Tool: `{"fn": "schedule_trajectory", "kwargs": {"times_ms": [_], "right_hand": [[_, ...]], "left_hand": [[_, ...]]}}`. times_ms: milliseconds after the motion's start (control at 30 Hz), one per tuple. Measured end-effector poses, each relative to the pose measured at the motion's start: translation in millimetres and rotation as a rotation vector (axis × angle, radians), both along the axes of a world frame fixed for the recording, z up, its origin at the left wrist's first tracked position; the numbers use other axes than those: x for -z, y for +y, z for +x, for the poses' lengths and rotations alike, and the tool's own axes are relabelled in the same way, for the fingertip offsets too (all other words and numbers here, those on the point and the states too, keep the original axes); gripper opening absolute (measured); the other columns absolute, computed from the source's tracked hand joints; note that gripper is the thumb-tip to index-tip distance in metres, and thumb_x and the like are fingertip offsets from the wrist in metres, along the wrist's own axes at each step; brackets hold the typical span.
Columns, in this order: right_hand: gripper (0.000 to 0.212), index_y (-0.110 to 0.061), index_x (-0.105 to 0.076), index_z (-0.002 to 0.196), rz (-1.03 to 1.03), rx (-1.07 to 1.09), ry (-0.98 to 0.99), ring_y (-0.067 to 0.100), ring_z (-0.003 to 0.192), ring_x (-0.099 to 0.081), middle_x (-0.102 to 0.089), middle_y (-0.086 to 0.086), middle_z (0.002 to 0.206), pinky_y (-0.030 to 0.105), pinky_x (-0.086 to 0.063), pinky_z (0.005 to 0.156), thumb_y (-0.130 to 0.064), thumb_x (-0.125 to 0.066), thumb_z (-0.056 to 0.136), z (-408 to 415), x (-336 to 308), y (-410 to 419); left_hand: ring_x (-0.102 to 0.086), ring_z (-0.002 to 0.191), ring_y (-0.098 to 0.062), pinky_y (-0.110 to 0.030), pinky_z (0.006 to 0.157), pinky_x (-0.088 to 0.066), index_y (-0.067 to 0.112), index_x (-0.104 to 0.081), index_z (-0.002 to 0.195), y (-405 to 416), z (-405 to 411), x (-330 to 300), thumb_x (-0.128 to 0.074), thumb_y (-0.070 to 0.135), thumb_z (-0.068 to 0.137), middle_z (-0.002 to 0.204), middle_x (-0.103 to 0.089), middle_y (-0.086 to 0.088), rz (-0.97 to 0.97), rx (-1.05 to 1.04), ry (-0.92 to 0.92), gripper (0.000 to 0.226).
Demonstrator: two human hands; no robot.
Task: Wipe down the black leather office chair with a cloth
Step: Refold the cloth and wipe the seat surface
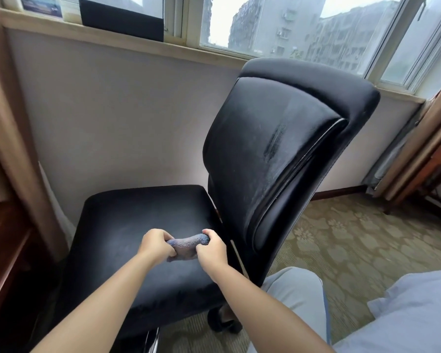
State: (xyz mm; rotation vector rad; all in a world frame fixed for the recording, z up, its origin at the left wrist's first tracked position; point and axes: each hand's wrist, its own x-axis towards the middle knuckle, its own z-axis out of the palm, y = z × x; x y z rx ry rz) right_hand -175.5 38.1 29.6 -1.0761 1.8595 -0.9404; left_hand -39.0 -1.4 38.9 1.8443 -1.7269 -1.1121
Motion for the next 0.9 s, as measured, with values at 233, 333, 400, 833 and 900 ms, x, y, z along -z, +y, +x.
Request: {"fn": "schedule_trajectory", "kwargs": {"times_ms": [233, 333, 400, 833, 900], "right_hand": [[0.037, -0.028, -0.059, 0.114, -0.005, -0.023, 0.239, 0.016, 0.114, -0.044, -0.046, -0.01, 0.097, 0.028, -0.042, 0.095, -0.016, -0.046, 0.082, 1.2, 6.2, -8.0], [0.026, -0.024, -0.062, 0.105, -0.01, -0.037, 0.258, 0.012, 0.121, -0.035, -0.045, -0.008, 0.123, 0.025, -0.036, 0.099, -0.019, -0.049, 0.083, 0.2, 15.2, -15.3], [0.017, -0.022, -0.06, 0.094, 0.01, -0.039, 0.172, 0.015, 0.115, -0.046, -0.052, -0.005, 0.12, 0.03, -0.041, 0.098, -0.02, -0.049, 0.081, 0.7, 22.8, -21.4], [0.019, -0.018, -0.053, 0.112, 0.059, -0.062, -0.017, 0.018, 0.09, -0.055, -0.06, 0.001, 0.103, 0.024, -0.041, 0.078, -0.018, -0.047, 0.094, 33.5, 63.6, -82.3], [0.016, -0.019, -0.053, 0.108, 0.055, -0.036, -0.059, 0.019, 0.082, -0.056, -0.056, 0.0, 0.099, 0.034, -0.053, 0.077, -0.016, -0.047, 0.094, 42.1, 65.5, -98.6]], "left_hand": [[-0.058, 0.075, -0.016, -0.021, 0.061, -0.043, 0.018, -0.071, 0.07, -7.4, 8.1, 4.6, -0.073, 0.01, 0.066, 0.077, -0.068, 0.0, 0.034, 0.007, -0.045, 0.009], [-0.059, 0.075, -0.015, -0.021, 0.056, -0.04, 0.023, -0.071, 0.076, -8.0, 14.8, 9.4, -0.072, 0.017, 0.069, 0.075, -0.069, 0.001, 0.068, 0.057, -0.056, 0.009], [-0.058, 0.079, -0.015, -0.024, 0.061, -0.042, 0.023, -0.069, 0.077, -9.4, 21.0, 14.3, -0.073, 0.02, 0.068, 0.08, -0.068, 0.003, 0.076, 0.045, 0.006, 0.011], [-0.05, 0.068, -0.013, -0.022, 0.051, -0.037, 0.011, -0.062, 0.102, -49.7, 54.1, 48.9, -0.071, 0.005, 0.08, 0.086, -0.06, -0.002, 0.154, -0.34, 0.397, 0.024], [-0.054, 0.077, -0.015, -0.027, 0.062, -0.048, 0.013, -0.061, 0.099, -64.2, 56.3, 53.4, -0.071, 0.003, 0.08, 0.088, -0.06, -0.001, 0.143, -0.365, 0.41, 0.023]]}}
